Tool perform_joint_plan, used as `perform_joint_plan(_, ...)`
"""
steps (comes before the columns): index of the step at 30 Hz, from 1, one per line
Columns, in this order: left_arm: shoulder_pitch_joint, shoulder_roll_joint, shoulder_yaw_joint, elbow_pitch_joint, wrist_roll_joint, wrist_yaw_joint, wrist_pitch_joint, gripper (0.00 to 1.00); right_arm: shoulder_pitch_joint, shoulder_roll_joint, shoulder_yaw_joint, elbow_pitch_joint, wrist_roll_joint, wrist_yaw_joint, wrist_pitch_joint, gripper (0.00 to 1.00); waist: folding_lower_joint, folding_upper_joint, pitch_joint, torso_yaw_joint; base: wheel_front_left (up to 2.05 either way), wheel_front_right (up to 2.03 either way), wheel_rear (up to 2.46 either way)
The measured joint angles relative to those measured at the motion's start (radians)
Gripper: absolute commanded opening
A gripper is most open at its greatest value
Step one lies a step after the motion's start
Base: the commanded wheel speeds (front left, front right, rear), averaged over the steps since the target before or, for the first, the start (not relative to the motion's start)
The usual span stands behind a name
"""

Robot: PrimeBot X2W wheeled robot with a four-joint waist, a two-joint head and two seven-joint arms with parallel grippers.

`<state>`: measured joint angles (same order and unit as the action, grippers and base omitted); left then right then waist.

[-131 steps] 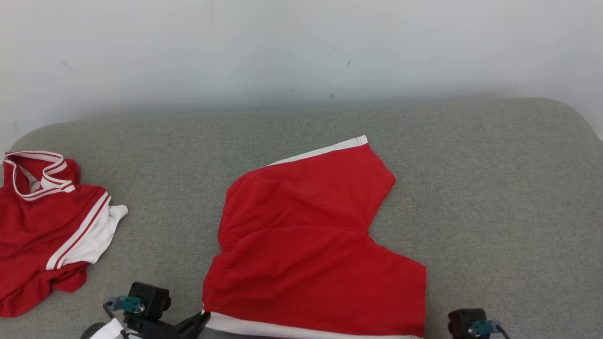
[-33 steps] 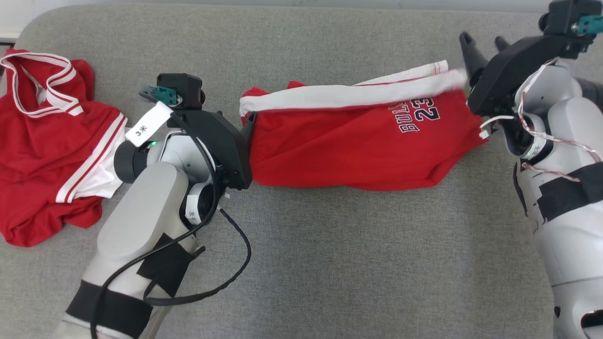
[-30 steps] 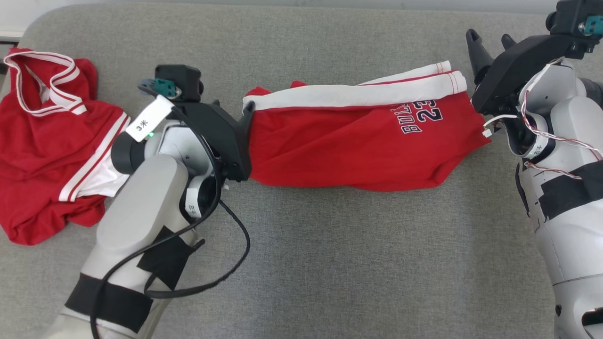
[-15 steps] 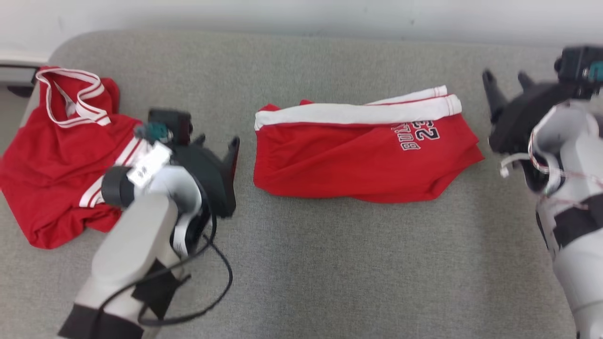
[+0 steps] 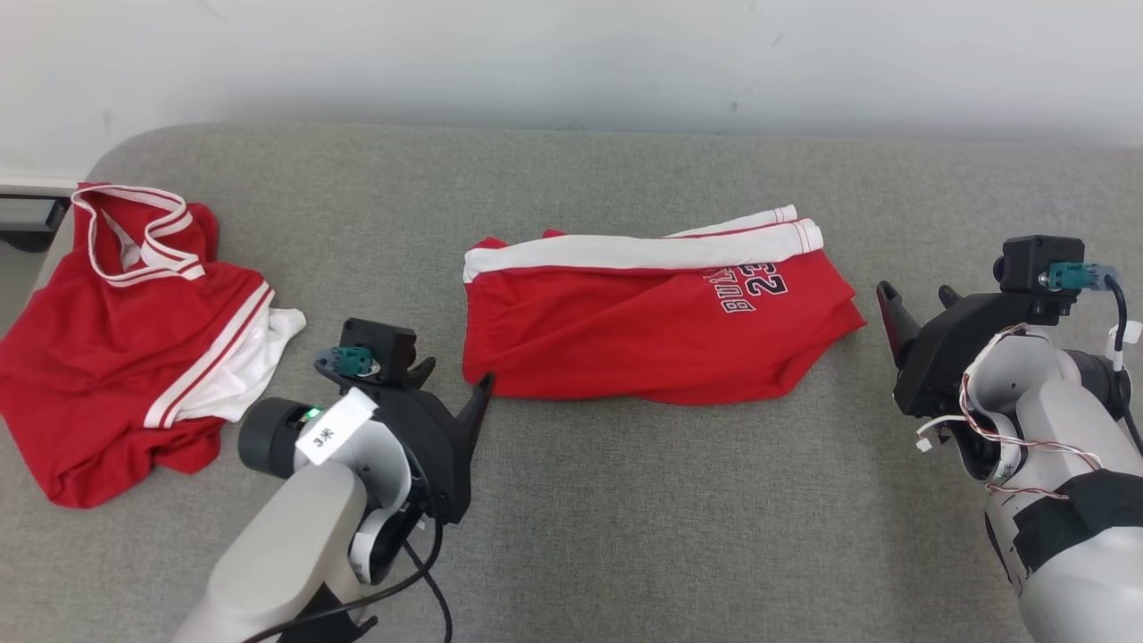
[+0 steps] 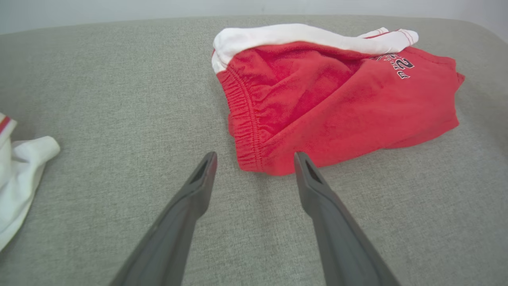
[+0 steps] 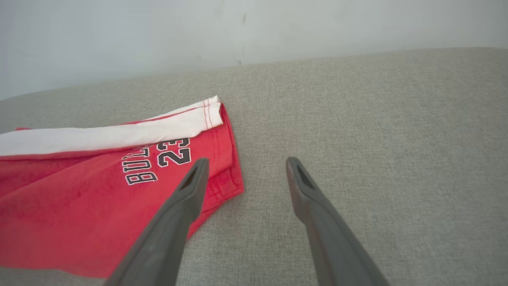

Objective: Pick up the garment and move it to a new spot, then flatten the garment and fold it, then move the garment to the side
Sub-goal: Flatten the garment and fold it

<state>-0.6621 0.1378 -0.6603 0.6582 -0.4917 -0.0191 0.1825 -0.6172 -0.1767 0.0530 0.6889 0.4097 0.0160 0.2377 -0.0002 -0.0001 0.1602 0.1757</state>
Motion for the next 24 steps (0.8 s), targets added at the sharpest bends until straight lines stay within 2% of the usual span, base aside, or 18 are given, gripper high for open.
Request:
perform_joint_plan(9, -0.004, -0.018, -0.026, 0.002, 0.027, -0.009, -0.007, 1.00, 0.001, 0.013, -0.024, 0.018, 0.023, -0.017, 0.010, 1.00, 0.0001, 0.0000, 0.042, -0.005, 0.00, 0.00, 0.00)
perform_joint_plan(24, -0.035, -0.040, -0.032, 0.025, 0.032, -0.018, -0.042, 1.00, -0.028, 0.057, -0.060, 0.061, 0.083, -0.044, 0.009, 1.00, 0.0002, 0.0000, 0.082, 0.034, 0.00, 0.00, 0.00)
